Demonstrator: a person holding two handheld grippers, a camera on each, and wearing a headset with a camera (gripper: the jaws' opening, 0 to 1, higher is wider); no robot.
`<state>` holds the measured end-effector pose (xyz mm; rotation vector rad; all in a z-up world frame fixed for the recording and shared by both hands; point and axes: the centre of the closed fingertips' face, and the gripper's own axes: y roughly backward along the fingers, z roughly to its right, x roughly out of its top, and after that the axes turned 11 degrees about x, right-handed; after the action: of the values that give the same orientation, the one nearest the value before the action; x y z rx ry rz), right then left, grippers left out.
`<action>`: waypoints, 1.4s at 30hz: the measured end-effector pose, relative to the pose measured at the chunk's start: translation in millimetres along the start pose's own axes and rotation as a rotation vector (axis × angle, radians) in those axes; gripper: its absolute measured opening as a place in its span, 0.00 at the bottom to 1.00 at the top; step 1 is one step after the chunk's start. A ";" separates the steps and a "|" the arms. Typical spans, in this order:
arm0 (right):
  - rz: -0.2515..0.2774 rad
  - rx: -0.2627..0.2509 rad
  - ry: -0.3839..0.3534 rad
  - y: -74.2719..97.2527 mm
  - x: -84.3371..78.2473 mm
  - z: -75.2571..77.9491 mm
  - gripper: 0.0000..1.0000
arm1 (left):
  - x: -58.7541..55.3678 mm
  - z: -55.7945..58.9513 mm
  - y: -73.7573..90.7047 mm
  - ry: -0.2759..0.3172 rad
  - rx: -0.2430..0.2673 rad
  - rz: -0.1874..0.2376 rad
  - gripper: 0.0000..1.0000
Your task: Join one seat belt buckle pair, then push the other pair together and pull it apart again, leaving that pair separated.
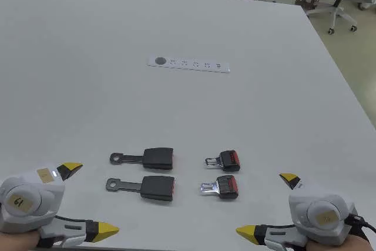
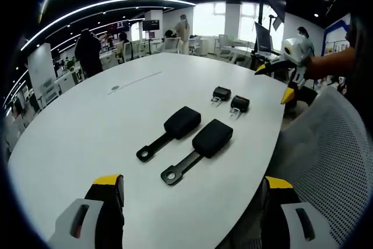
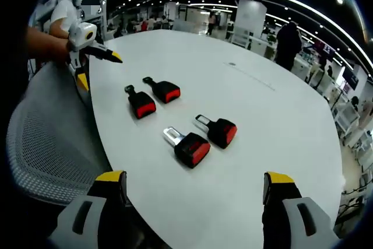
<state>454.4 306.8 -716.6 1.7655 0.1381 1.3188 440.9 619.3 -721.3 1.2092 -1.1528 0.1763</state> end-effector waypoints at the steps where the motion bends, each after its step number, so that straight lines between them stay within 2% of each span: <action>1: 0.003 0.000 0.003 -0.7 -1.5 1.7 0.99 | 2.0 3.4 -0.2 -0.006 -0.005 0.003 0.98; 3: 0.000 0.001 0.005 1.5 -2.2 1.6 0.99 | 2.2 5.9 -0.4 -0.022 -0.008 0.001 0.98; 9: 0.010 -0.014 0.003 8.4 -4.8 11.6 0.99 | -0.9 0.8 -1.7 -0.024 -0.003 -0.001 0.99; 13: 0.013 -0.014 0.001 9.3 -5.6 11.4 0.98 | -3.8 1.3 -3.4 -0.032 -0.009 -0.008 0.99; 16: 0.012 -0.009 0.003 11.1 -4.6 8.6 0.98 | -11.3 2.7 -4.4 -0.090 -0.018 -0.032 1.00; 18: 0.040 0.003 -0.016 9.9 -0.3 5.3 0.97 | -10.1 4.8 -3.6 -0.088 -0.020 -0.030 1.00; 23: 0.025 0.015 -0.007 6.5 0.1 -0.7 0.95 | -5.2 6.1 -0.8 -0.090 -0.019 -0.014 0.99; 25: 0.033 0.022 -0.006 6.3 2.4 -1.5 0.95 | -8.5 5.2 -0.1 -0.092 -0.012 -0.036 0.97; 27: 0.024 0.019 0.000 6.1 2.1 0.1 0.95 | -12.4 4.7 1.0 -0.092 -0.010 -0.065 0.89; 28: 0.024 0.020 0.001 6.2 2.2 0.3 0.95 | -9.5 6.4 1.0 -0.094 -0.010 -0.060 0.87; 32: 0.012 0.020 0.005 6.2 0.6 4.3 0.94 | -10.2 1.0 -1.5 -0.086 -0.013 -0.046 0.90; 36: -0.008 0.021 0.009 4.4 -3.4 8.8 0.92 | -8.2 1.5 -0.6 -0.088 -0.011 -0.042 0.92; 40: -0.026 0.028 0.019 1.8 -5.4 9.8 0.90 | -11.4 -3.9 -1.7 -0.083 -0.005 -0.049 0.92; 42: -0.042 0.024 0.011 0.7 -7.7 12.2 0.90 | -12.1 -3.1 -0.7 -0.079 -0.001 -0.054 0.92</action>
<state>460.8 294.9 -721.9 1.7664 0.1964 1.3015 437.6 626.8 -730.7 1.2539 -1.1873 0.0874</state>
